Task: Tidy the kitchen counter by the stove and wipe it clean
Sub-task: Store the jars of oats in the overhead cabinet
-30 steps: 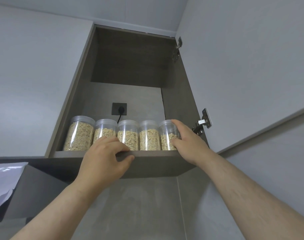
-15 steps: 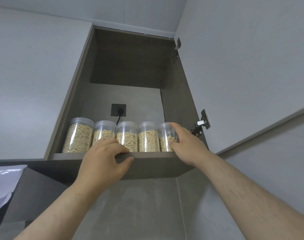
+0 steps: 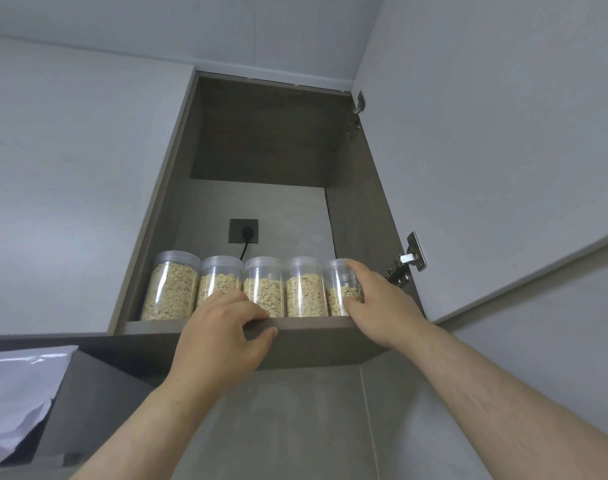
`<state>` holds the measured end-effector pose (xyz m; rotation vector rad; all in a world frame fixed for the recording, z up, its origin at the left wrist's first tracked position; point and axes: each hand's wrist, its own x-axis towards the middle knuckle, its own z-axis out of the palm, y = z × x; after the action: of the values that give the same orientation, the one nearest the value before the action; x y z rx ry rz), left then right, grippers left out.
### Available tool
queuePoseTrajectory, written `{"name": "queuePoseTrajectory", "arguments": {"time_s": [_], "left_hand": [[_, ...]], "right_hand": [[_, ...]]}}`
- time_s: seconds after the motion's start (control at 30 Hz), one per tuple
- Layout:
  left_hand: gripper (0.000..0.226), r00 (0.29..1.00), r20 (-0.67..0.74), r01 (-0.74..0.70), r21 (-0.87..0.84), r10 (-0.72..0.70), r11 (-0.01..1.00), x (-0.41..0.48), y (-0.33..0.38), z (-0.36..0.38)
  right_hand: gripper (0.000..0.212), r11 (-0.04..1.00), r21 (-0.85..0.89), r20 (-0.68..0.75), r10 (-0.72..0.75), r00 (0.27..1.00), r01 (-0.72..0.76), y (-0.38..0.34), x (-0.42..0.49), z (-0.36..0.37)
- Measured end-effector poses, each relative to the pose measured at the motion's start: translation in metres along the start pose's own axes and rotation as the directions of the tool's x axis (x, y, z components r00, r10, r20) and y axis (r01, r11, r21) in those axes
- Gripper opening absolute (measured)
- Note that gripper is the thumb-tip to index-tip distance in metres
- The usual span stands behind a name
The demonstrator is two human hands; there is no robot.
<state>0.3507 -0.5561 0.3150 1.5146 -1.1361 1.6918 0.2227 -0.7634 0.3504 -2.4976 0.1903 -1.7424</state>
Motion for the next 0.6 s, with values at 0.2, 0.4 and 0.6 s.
{"name": "queuePoseTrajectory", "arguments": {"time_s": [0.2, 0.4, 0.6], "left_hand": [[0.012, 0.999, 0.043, -0.028, -0.002, 0.029, 1.0, 0.001, -0.001, -0.004], [0.012, 0.992, 0.11, -0.059, 0.025, 0.056, 0.998, 0.0, 0.003, -0.012], [0.027, 0.975, 0.217, -0.071, 0.111, 0.045, 0.991, -0.014, 0.014, -0.025]], "right_hand": [[0.055, 0.996, 0.086, -0.144, 0.019, 0.989, -0.006, 0.004, -0.01, 0.01], [0.047, 0.998, 0.03, -0.175, -0.054, 0.983, 0.06, 0.004, -0.051, 0.019], [0.027, 0.995, 0.088, -0.07, -0.039, 0.997, 0.045, -0.011, -0.089, -0.001]]}}
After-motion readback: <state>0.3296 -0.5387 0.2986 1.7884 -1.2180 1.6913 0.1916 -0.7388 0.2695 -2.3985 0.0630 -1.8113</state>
